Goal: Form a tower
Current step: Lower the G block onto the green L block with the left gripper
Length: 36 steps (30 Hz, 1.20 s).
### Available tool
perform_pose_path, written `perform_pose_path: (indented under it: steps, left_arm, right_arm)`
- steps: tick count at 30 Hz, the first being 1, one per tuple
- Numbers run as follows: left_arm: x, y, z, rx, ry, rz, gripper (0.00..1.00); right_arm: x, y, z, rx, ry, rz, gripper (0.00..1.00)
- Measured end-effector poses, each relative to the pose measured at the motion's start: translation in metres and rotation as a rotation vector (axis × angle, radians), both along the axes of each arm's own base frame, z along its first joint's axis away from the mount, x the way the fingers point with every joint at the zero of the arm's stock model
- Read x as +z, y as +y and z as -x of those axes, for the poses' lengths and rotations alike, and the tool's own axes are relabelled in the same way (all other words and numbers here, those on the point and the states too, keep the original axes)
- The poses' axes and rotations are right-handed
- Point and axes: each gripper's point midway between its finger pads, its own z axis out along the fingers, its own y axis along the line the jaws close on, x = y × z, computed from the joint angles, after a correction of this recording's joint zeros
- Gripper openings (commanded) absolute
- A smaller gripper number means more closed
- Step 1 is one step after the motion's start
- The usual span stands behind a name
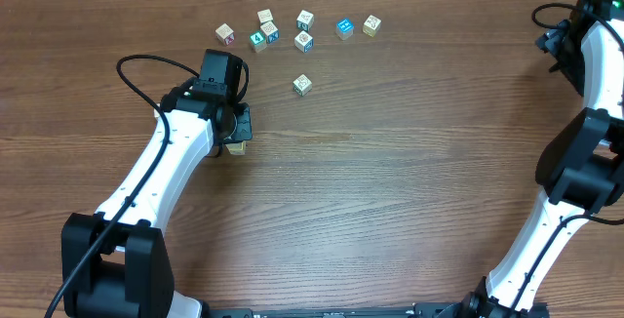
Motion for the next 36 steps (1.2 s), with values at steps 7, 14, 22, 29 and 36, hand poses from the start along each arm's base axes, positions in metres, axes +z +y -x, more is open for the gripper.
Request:
perform_pose_path:
  steps: [7, 14, 22, 29, 36]
  left_arm:
    - [-0.001, 0.000, 0.000, 0.000, 0.002, 0.000, 0.20]
    - [-0.011, -0.001, -0.003, -0.008, 0.020, -0.007, 0.21]
    - [-0.011, -0.001, -0.003, -0.011, 0.020, -0.008, 0.20]
    - [-0.012, 0.000, -0.001, -0.033, 0.030, -0.018, 0.17]
    - [-0.011, 0.001, 0.005, -0.051, 0.059, -0.029, 0.19]
  right_arm:
    - [0.000, 0.000, 0.000, 0.000, 0.000, 0.001, 1.00]
    - [0.000, 0.000, 0.000, -0.001, 0.000, 0.000, 1.00]
    - [0.000, 0.000, 0.000, 0.000, 0.000, 0.001, 1.00]
    - [0.000, 0.000, 0.000, 0.000, 0.000, 0.000, 1.00]
    - [0.000, 0.000, 0.000, 0.000, 0.000, 0.000, 1.00]
